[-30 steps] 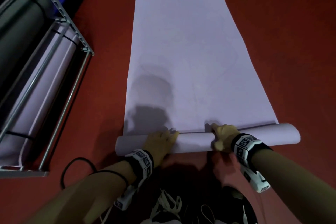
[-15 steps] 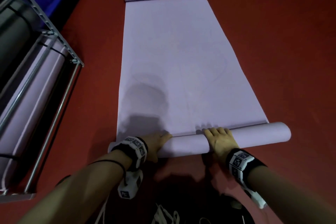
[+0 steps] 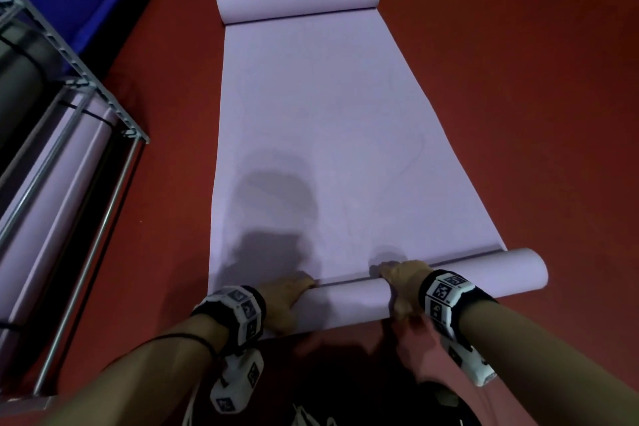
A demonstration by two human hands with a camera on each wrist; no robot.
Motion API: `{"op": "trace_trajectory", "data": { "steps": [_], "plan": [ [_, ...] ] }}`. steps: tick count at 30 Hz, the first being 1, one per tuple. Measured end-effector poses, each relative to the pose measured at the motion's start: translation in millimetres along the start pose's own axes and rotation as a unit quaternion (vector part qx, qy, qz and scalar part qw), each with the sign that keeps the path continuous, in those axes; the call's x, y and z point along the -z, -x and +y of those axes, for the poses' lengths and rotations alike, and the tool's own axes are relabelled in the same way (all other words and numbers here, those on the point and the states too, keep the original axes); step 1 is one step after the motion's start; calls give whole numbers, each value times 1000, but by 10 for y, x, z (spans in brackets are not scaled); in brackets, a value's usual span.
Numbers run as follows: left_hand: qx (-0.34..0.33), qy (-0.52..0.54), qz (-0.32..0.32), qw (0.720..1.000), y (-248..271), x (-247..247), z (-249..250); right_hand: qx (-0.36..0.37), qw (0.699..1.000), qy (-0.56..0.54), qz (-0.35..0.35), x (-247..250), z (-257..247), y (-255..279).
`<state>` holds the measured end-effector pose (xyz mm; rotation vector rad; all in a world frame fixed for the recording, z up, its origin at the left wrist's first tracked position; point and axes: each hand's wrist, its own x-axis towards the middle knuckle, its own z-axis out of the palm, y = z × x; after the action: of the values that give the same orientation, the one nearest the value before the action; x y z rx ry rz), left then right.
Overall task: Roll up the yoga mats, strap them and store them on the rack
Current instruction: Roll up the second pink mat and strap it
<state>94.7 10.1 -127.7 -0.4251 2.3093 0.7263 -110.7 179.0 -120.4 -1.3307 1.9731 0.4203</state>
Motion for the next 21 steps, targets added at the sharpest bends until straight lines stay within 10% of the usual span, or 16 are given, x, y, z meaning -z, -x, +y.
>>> {"op": "trace_trajectory", "data": {
  "steps": [4, 9, 19, 21],
  "plan": [
    [-6, -170, 115, 979, 188, -122, 60, -48, 998, -37, 6, 9, 20, -3],
    [11, -269, 97, 958, 240, -372, 163, -53, 998, -34, 12, 26, -23, 33],
    [138, -150, 125, 971, 71, -293, 321, -76, 983, 103, 135, -243, -90, 204],
    [136, -134, 213, 958, 5, -443, 298, -71, 981, 110, 143, -246, -125, 199]
  ]
}}
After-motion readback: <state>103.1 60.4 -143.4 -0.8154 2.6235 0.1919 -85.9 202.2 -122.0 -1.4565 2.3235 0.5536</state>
